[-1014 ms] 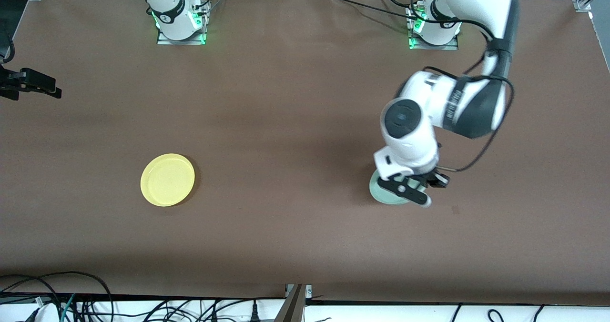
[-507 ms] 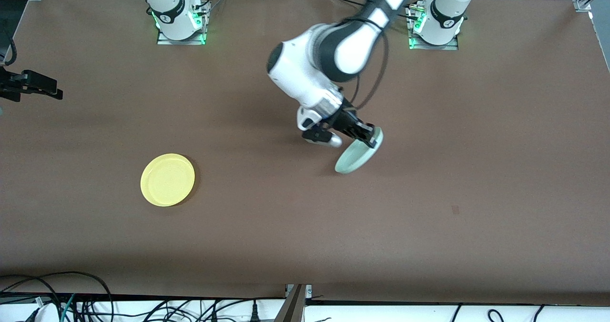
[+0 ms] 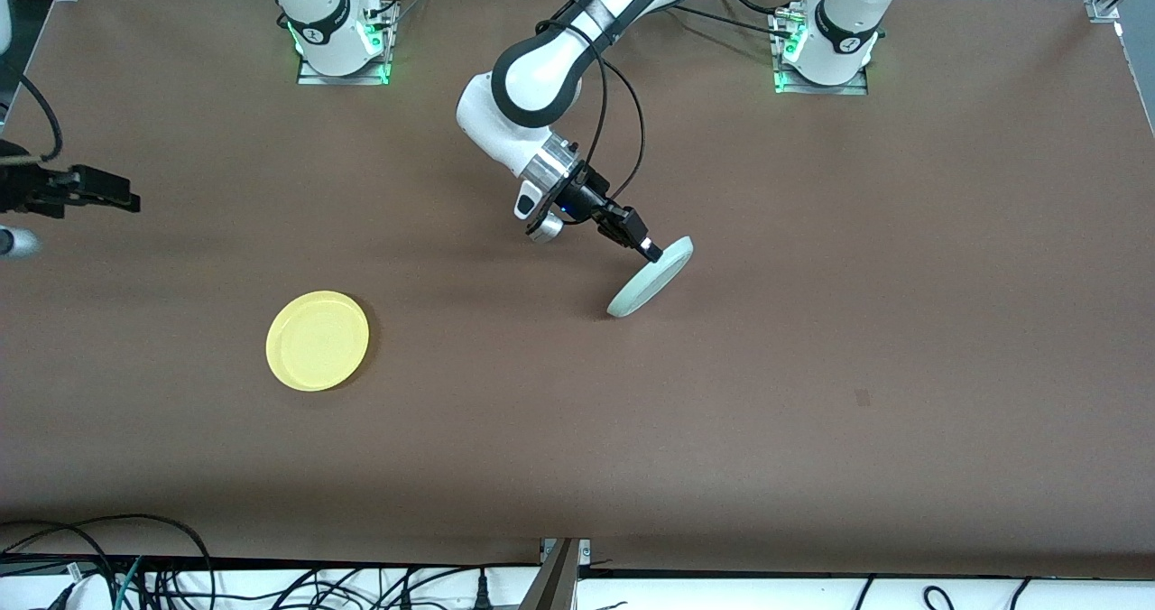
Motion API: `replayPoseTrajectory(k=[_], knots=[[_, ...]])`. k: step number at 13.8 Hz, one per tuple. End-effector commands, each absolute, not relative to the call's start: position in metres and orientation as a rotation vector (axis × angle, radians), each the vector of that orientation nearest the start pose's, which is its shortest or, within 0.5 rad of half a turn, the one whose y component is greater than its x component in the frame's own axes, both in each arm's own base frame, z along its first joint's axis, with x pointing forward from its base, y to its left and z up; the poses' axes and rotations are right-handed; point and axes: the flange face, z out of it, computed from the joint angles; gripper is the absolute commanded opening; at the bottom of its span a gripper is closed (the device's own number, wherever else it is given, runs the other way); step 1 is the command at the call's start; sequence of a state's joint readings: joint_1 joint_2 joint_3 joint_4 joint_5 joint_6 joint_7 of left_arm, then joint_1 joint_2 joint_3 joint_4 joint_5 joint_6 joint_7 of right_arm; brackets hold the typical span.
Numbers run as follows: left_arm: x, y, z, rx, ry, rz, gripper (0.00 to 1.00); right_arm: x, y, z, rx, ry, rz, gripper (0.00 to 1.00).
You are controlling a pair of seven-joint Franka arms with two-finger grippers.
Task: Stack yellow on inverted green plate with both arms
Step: 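Lift the green plate with the left gripper and flip it over, then carry the green plate with the left gripper while the right gripper grips yellow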
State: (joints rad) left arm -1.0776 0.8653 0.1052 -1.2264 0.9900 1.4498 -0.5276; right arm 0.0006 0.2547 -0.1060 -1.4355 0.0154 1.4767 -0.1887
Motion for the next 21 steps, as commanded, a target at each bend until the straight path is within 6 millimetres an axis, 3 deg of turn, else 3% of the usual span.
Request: replayPoseTrajectory(k=[1, 4, 8, 11, 14, 16, 17, 18, 21], knots=[[0.446, -0.561, 0.265, -1.735, 0.659, -0.412, 0.00, 0.636, -0.072, 0.473, -3.043, -0.099, 0.365, 1.00], [0.436, -0.571, 0.254, -1.760, 0.591, -0.523, 0.00, 0.656, -0.071, 0.418, -2.984, -0.052, 0.365, 1.00], [0.413, -0.589, 0.223, -1.770, 0.558, -0.607, 0.00, 0.669, -0.068, 0.347, -2.981, -0.043, 0.424, 1.00], [0.410, -0.589, 0.220, -1.767, 0.551, -0.611, 0.00, 0.660, -0.069, 0.286, -2.992, -0.015, 0.396, 1.00], [0.392, -0.596, 0.206, -1.772, 0.532, -0.636, 0.02, 0.642, -0.064, 0.233, -2.997, 0.032, 0.311, 1.00], [0.382, -0.594, 0.198, -1.765, 0.470, -0.638, 0.18, 0.631, -0.060, 0.209, -3.003, 0.051, 0.261, 1.00], [0.375, -0.596, 0.196, -1.782, 0.469, -0.623, 0.39, 0.627, -0.054, 0.199, -3.005, 0.046, 0.251, 1.00], [0.365, -0.600, 0.192, -1.781, 0.482, -0.628, 0.49, 0.624, -0.051, 0.194, -2.997, 0.052, 0.254, 1.00], [0.344, -0.608, 0.183, -1.814, 0.433, -0.684, 0.58, 0.623, -0.051, 0.191, -2.971, 0.089, 0.254, 1.00]])
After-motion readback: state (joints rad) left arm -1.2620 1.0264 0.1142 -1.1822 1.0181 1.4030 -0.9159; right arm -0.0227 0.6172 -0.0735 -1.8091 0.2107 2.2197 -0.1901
